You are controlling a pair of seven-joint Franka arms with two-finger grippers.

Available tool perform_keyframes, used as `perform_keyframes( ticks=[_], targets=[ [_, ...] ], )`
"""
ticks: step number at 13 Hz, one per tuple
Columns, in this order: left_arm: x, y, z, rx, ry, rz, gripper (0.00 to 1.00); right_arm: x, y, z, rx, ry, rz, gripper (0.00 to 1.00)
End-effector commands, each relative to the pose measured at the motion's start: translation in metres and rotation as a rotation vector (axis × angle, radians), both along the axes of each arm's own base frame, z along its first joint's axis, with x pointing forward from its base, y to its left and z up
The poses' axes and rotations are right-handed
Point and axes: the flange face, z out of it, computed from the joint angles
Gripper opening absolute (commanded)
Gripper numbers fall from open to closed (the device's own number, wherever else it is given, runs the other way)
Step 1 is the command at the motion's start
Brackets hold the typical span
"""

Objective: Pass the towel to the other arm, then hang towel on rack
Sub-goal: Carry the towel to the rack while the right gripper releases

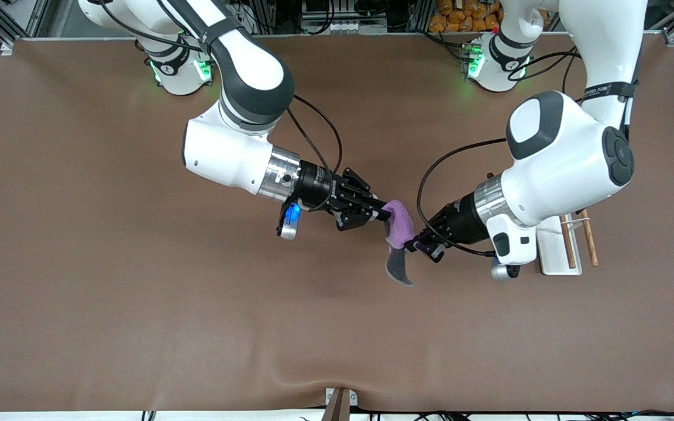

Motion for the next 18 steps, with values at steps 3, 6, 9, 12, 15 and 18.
perform_keyframes(
  ticks=[3, 6, 9, 12, 15, 18],
  targets=[
    [-0.005, 0.015, 0.009, 0.039, -0.01, -0.058, 0.0, 0.003, 0.002, 0.003, 0.0, -0.01, 0.003, 1.0],
    [-0.004, 0.041, 0.006, 0.083, -0.007, -0.156, 0.0, 0.004, -0.001, 0.006, 0.004, 0.01, 0.057, 1.0],
    [-0.001, 0.086, -0.006, 0.132, 0.01, -0.289, 0.0, 0.011, -0.02, 0.013, 0.0, 0.03, 0.127, 1.0],
    [-0.006, 0.103, -0.025, 0.245, 0.039, -0.403, 0.0, 0.017, -0.05, 0.017, -0.038, 0.074, 0.272, 1.0],
    [-0.005, 0.131, -0.045, 0.306, 0.065, -0.469, 0.0, 0.013, -0.075, 0.032, -0.259, -0.002, 0.416, 1.0],
    [-0.005, 0.169, -0.054, 0.305, 0.076, -0.562, 0.0, 0.001, -0.088, 0.065, -0.535, -0.089, 0.578, 1.0]
  ],
)
